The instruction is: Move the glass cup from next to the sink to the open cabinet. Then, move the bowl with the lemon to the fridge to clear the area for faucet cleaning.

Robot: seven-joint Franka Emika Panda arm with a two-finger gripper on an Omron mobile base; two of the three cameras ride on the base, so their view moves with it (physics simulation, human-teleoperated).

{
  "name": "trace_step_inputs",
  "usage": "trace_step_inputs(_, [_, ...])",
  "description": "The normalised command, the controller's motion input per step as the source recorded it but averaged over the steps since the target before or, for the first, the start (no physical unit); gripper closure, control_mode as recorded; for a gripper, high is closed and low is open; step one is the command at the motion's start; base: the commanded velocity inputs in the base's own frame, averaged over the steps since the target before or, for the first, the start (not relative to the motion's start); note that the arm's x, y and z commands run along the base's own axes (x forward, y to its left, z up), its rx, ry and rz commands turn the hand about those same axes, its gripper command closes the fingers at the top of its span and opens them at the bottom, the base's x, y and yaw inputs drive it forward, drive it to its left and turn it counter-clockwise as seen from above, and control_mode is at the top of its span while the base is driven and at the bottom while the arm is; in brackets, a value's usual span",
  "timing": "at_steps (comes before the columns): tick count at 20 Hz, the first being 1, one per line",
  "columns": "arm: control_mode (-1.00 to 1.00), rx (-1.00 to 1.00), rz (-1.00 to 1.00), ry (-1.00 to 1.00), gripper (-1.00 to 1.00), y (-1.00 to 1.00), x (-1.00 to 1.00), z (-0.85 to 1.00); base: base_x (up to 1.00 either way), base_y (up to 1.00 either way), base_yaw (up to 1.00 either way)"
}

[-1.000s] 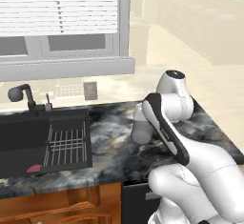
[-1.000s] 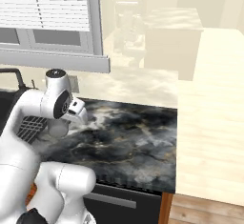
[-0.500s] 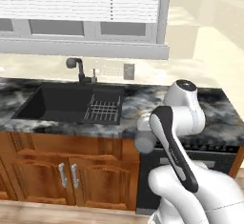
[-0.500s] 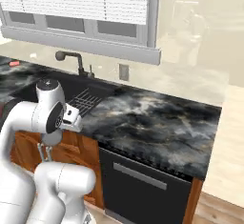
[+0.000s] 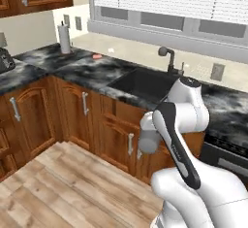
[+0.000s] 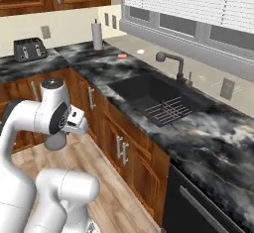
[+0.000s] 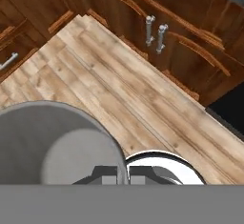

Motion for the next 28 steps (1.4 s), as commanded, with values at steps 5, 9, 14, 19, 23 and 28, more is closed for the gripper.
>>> trace_step_inputs(5, [1.0,0.0,0.0,0.0,1.0,0.0,0.0,0.0,0.02,0.47,0.78])
trace_step_inputs(9, [1.0,0.0,0.0,0.0,1.0,0.0,0.0,0.0,0.18,0.73,0.65])
trace_step_inputs(14, [1.0,0.0,0.0,0.0,1.0,0.0,0.0,0.0,0.52,0.97,0.37])
trace_step_inputs(19, [1.0,0.0,0.0,0.0,1.0,0.0,0.0,0.0,0.89,1.0,0.0])
trace_step_inputs(23, [1.0,0.0,0.0,0.0,1.0,0.0,0.0,0.0,1.0,1.0,0.0])
trace_step_inputs(28, [1.0,0.0,0.0,0.0,1.0,0.0,0.0,0.0,0.81,1.0,0.0])
